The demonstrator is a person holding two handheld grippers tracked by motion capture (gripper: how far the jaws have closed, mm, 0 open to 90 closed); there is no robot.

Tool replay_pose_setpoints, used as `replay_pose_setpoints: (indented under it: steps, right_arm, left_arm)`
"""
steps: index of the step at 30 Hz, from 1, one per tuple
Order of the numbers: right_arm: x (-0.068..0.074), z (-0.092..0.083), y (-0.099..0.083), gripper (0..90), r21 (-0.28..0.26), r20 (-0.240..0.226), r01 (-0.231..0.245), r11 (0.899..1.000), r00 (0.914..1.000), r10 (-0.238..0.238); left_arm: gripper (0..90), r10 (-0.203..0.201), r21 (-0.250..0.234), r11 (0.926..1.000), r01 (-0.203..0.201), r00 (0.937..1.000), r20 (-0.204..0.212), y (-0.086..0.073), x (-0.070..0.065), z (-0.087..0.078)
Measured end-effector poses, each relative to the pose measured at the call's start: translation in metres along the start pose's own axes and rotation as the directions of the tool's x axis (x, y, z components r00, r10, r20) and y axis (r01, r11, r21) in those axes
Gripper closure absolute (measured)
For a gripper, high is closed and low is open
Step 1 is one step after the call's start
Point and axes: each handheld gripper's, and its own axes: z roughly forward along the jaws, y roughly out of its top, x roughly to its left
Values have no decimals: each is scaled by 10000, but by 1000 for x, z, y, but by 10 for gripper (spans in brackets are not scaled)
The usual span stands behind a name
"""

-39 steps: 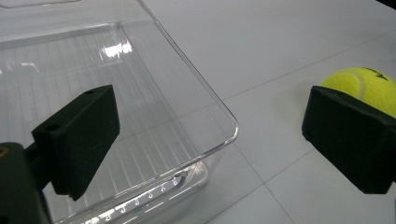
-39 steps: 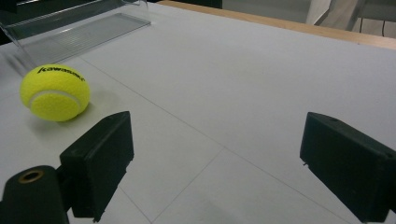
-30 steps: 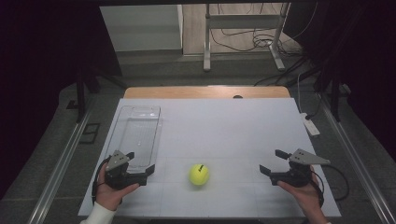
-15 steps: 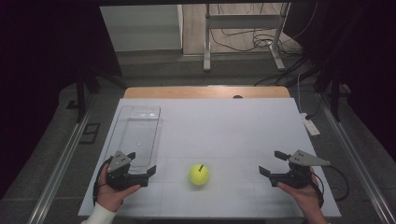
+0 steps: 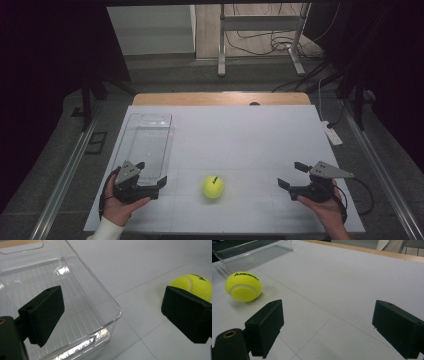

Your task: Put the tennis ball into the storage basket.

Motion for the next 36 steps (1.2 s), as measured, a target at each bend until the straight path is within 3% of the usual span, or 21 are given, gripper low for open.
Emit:
replay_pose_setpoints:
  steps: [13, 18, 25, 36]
  right_arm:
    - [1, 1, 0, 108, -47, -97, 4, 10000, 10000, -4]
    - [2, 2, 0, 108, -39, -95, 13, 10000, 10000, -13]
    - [2, 2, 0, 108, -36, -71, -15, 10000, 10000, 14]
    - [1, 1, 0, 108, -105, -9, -76, 9999, 10000, 76]
  left_arm:
    - [62, -16, -70, 10000, 16, 9999, -115, 8, -2, -3]
    - [74, 311, -172, 9994, -316, 9992, -241, 12, -6, -9]
    - [75, 360, -175, 9992, -362, 9993, -91, 18, -8, -11]
    - [74, 358, 215, 9991, -364, 9989, 304, 28, -13, -7]
